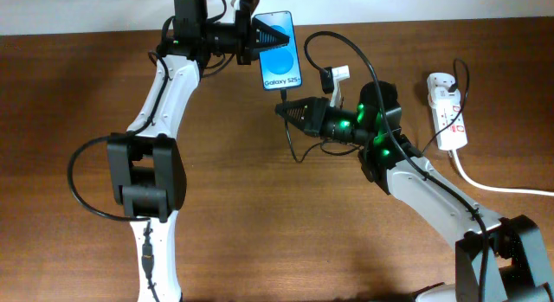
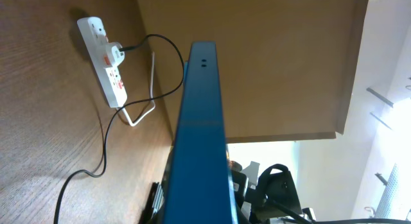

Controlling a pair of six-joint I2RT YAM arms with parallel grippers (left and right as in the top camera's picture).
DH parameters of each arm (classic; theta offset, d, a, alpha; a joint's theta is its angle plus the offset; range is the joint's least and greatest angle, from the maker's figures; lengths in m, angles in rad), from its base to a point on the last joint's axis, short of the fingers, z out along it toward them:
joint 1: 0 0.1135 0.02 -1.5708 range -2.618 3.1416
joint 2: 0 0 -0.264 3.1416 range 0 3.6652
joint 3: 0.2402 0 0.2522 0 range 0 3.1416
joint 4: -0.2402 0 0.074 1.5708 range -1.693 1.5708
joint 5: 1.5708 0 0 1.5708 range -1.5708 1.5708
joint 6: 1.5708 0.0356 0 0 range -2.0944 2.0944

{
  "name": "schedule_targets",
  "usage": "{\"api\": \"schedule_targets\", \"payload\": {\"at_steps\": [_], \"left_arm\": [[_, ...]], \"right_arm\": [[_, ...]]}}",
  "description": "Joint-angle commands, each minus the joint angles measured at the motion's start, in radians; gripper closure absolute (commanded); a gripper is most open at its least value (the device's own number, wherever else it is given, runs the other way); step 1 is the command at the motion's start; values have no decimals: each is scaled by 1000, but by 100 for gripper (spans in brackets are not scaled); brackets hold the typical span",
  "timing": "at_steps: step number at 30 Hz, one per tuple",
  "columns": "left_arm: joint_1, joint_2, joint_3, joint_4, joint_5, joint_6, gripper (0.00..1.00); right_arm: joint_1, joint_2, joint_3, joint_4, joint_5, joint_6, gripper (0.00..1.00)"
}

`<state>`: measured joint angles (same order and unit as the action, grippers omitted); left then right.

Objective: Plug charger to phone and switch on socket
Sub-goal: 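Push the plug upward into the phone port with the right gripper, then lower the charging phone onto the table and release both grippers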

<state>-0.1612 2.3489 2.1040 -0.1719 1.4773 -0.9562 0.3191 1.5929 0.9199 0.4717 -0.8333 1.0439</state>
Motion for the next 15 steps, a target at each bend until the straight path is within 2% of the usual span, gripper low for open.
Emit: {"api": "schedule_targets", "payload": {"at_steps": [1, 3, 6, 7, 10, 12, 13, 15], "left_arm": [[-28, -21, 10, -5, 96, 8, 100], [-23, -21, 10, -4, 95, 8, 100], [-10, -21, 10, -4, 95, 8, 100], [-5, -21, 10, -4, 94, 8, 100], [3, -21, 10, -4, 93, 9, 100], [3, -21, 10, -4, 87, 43, 100], [3, -16, 10, -3, 83, 50, 100], [3, 8, 8, -5, 71, 84, 100]], "right_arm": [[-25, 20, 55, 15, 43, -11, 96], [-28, 20, 55, 11, 2, -19, 96], [-27, 17, 55, -103, -62, -105, 68], [-26, 12, 55, -103, -76, -113, 63], [-27, -48, 61, -176, -72, -174, 57], [-27, -131, 71, -356, -6, -278, 55], [-27, -202, 85, -502, 76, -362, 54], [-27, -314, 127, -680, 217, -462, 53]]}}
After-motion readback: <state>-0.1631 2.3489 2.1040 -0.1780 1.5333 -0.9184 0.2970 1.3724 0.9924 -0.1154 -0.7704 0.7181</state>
